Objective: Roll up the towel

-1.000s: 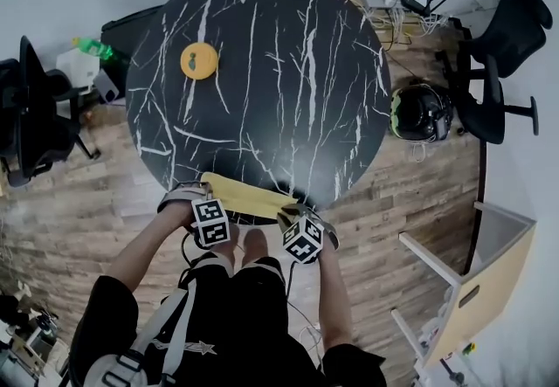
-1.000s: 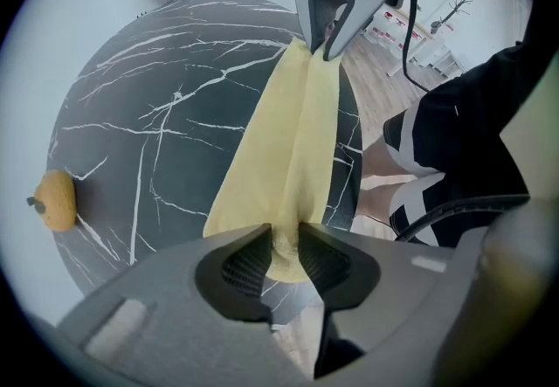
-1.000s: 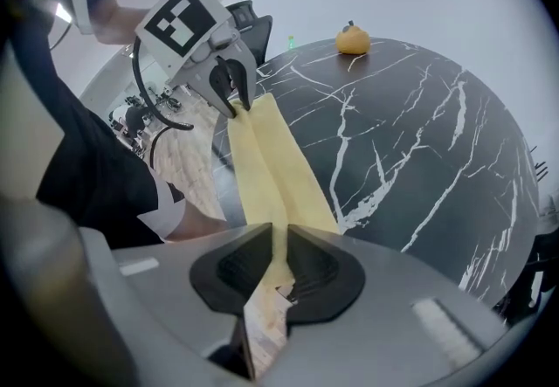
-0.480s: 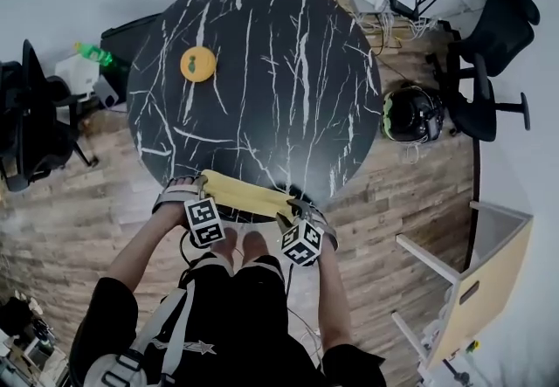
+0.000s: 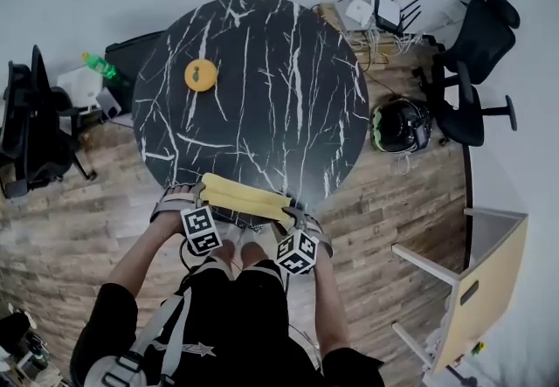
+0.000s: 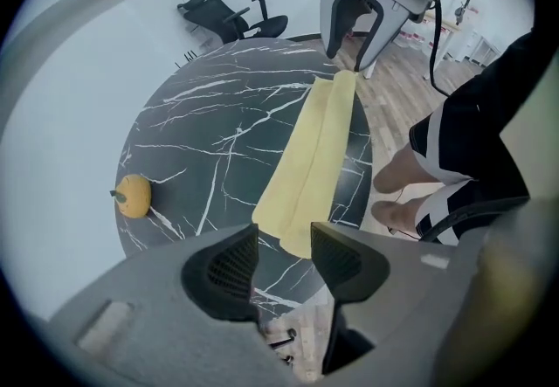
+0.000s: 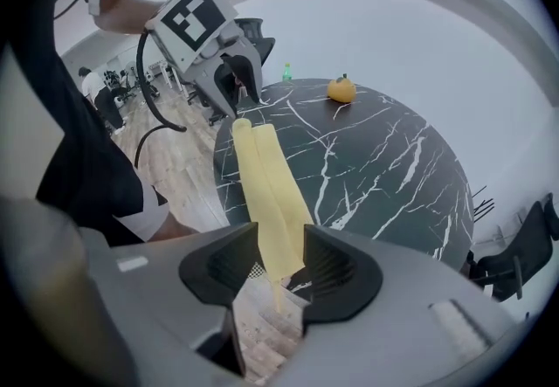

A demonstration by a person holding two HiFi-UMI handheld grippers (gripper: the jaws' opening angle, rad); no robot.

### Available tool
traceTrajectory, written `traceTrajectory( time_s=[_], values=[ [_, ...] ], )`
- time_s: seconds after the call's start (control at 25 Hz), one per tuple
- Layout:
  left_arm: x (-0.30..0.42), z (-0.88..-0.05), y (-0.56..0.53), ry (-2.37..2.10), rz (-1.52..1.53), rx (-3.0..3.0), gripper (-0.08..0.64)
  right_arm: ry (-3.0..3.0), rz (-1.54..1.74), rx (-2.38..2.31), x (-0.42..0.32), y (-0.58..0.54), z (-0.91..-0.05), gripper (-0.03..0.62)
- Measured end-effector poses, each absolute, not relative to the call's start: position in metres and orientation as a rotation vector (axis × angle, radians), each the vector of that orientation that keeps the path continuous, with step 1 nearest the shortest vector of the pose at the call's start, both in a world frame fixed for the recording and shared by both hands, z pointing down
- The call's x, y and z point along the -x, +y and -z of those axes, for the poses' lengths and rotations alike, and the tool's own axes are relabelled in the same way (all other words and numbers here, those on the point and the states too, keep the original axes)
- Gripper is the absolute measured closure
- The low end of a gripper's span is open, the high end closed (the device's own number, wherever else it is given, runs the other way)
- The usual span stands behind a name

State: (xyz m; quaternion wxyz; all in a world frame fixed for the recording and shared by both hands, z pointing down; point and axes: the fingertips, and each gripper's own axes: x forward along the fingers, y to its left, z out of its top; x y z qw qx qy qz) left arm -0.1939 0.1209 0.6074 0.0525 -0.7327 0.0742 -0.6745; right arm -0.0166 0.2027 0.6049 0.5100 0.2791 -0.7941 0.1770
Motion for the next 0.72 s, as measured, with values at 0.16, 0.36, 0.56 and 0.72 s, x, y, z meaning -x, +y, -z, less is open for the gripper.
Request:
traceTrajectory(
  time_s=[0.16,0.36,0.56,0.72],
  values=[
    [0.194,-0.613,0.138,0.194,2.044,2.243,0.359,-1.915,-0.428,-0.665,0.022,0.216,-0.609,0.426],
    [0.192,-0.625,0.157,0.159,2.045,2.257,0.359,-1.915,-0.444,-0.639,0.028,0.229,-0.623,0.426],
    [0.186,-0.643,0.169,0.124,2.047,2.271,0.36,-1.909,-0.437,-0.614,0.031,0.232,-0.64,0.43],
    [0.188,-0.656,0.168,0.125,2.054,2.275,0.365,-1.883,-0.399,-0.625,0.026,0.228,-0.651,0.43]
  ],
)
